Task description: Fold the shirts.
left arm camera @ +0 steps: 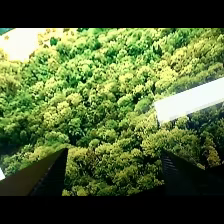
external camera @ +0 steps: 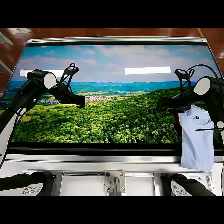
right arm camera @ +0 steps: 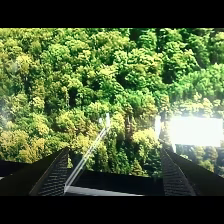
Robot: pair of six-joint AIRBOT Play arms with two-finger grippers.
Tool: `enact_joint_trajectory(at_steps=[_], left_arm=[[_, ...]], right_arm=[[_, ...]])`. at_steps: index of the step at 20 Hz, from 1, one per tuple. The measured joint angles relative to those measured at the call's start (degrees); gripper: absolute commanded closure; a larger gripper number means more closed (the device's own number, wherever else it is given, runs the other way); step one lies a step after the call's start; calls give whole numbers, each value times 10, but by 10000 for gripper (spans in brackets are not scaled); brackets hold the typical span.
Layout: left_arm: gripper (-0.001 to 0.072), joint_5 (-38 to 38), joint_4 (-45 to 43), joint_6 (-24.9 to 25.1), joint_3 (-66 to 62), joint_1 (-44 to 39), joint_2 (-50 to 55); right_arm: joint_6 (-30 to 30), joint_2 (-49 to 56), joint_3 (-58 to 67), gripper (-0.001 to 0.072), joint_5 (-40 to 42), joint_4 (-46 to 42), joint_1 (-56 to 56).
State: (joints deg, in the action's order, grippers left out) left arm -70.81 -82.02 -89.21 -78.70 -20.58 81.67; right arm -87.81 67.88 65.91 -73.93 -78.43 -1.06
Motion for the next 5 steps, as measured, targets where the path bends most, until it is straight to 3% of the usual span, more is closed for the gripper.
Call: enact_joint_trajectory(at_steps=[5], left_arm=[[15,9,0,0,0,0,0]], right_arm=[[0,0,0,29,0,0,-1]])
